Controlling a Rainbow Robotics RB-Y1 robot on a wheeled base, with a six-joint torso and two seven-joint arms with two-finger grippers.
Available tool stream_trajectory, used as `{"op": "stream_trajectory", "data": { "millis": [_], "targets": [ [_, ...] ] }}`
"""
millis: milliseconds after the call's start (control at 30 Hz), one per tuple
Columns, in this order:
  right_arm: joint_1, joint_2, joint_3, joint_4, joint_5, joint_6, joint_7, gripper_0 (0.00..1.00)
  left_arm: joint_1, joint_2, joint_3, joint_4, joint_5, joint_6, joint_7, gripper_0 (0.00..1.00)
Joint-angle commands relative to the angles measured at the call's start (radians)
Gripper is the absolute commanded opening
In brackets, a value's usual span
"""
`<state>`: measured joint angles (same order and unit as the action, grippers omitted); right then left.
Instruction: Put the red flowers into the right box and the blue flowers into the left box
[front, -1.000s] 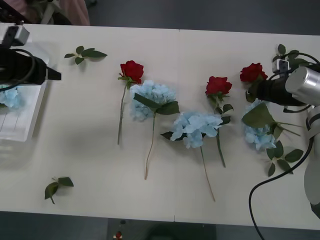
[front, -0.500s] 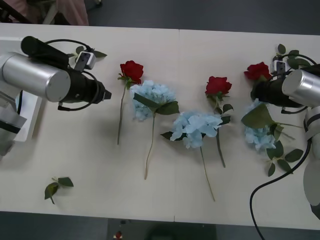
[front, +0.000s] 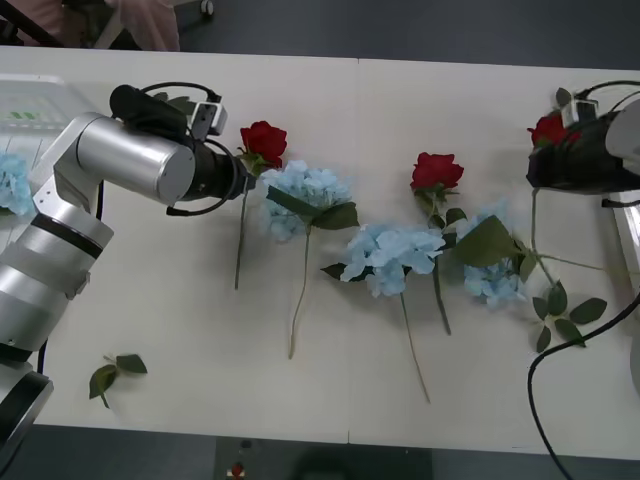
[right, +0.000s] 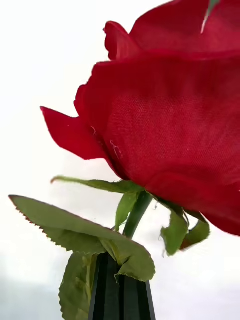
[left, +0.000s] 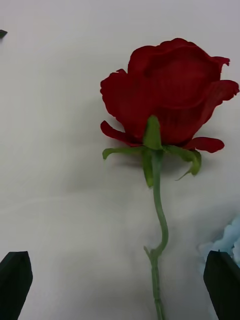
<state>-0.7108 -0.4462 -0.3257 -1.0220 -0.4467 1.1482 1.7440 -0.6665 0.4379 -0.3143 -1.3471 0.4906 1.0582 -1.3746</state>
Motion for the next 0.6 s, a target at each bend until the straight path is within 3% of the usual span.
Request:
{"op": "stream_trajectory", "data": {
  "millis": [33, 267, 500, 533, 567, 600],
  "targets": [
    [-0.012, -0.080, -0.033, -0.142, -0.009, 0.088, -0.026, 0.00, -0.036, 0.010, -0.043, 0.043, -0.004, -0.093, 0.022, 1.00],
    [-0.010, -0.223, -0.056, -0.290, -0.020, 0.271, -0.006, 0.00, -0.094, -0.025, -0.118, 0.178, 0.013, -0.204, 0.025, 1.00],
    [-0.004, -0.397, -0.136, -0.211, -0.112, 0.394, 0.143, 0.00, -0.116, -0.044, -0.124, 0.210, 0.019, -0.204, 0.023, 1.00],
    [-0.003, -0.411, -0.142, -0.190, -0.122, 0.394, 0.153, 0.00, -0.117, -0.044, -0.124, 0.210, 0.020, -0.204, 0.020, 0.94],
    [0.004, -0.437, -0.156, -0.148, -0.147, 0.394, 0.178, 0.00, -0.117, -0.047, -0.126, 0.210, 0.023, -0.207, 0.020, 0.77],
    [0.011, -0.454, -0.168, -0.121, -0.161, 0.394, 0.193, 0.00, -0.116, -0.047, -0.128, 0.210, 0.023, -0.208, 0.020, 0.69]
  ]
}}
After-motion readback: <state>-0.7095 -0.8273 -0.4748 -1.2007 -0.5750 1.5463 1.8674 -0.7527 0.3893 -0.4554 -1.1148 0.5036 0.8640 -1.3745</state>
